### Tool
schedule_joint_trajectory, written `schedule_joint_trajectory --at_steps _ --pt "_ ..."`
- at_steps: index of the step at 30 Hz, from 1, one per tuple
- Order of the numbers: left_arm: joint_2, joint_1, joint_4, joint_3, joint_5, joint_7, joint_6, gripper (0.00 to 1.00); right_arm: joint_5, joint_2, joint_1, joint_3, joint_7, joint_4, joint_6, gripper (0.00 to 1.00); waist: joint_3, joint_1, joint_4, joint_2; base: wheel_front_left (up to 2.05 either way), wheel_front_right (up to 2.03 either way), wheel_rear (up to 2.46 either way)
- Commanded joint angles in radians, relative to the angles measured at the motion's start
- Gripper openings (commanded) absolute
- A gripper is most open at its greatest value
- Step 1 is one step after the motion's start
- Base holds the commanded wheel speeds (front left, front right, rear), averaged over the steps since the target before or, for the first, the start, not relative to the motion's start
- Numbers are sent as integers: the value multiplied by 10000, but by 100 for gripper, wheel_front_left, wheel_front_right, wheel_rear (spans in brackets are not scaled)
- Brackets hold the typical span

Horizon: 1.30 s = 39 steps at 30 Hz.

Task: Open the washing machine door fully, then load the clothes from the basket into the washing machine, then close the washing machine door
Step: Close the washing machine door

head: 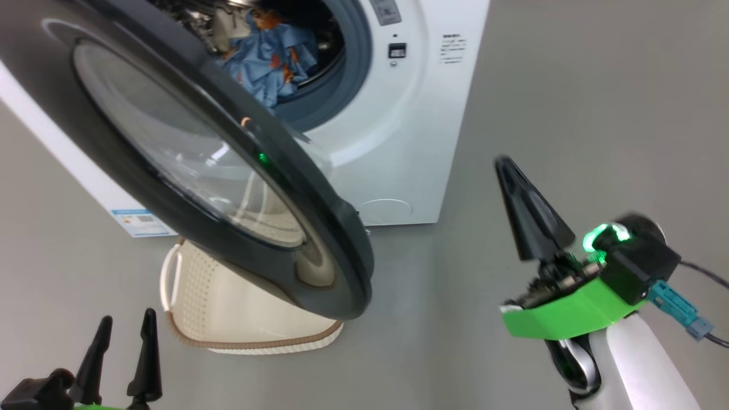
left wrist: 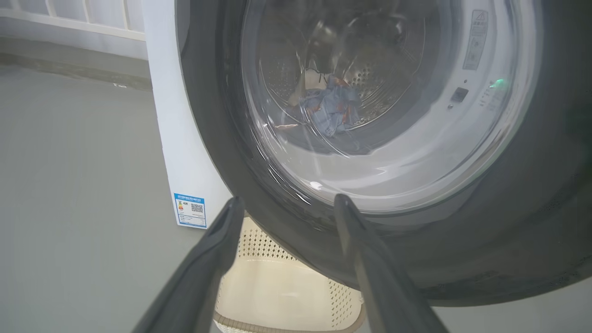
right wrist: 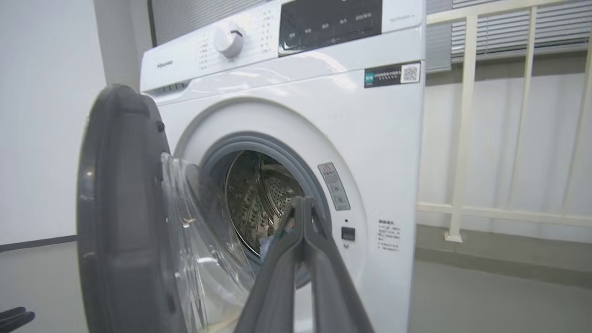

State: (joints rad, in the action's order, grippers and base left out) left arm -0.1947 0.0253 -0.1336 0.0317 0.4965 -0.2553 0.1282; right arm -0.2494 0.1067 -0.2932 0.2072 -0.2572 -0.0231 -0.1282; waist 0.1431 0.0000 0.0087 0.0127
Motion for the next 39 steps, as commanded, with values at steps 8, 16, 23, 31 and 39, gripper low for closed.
schedule_joint_trajectory --at_steps 8,16,23,31,39 --pt "235 80 688 -510 -226 -64 25 100 -233 -159 -892 2073 -46 -1491 -25 0 -58 0 638 0 0 0 0" --pt "508 202 752 -544 -195 -64 25 100 -408 -194 -844 3834 -46 -1521 -25 0 41 0 964 0 0 0 0" --pt "581 134 704 -548 -136 -64 25 100 -728 -66 -446 4752 -46 -352 -25 0 179 0 1086 0 0 0 0" --pt "637 30 582 -433 -86 -64 25 100 -1091 -104 -58 5209 -46 1338 -25 0 258 0 1194 0 0 0 0" --pt "611 -78 463 -331 -24 -65 25 100 -1316 -200 -119 4684 -46 2670 -25 0 465 0 1289 0 0 0 0"
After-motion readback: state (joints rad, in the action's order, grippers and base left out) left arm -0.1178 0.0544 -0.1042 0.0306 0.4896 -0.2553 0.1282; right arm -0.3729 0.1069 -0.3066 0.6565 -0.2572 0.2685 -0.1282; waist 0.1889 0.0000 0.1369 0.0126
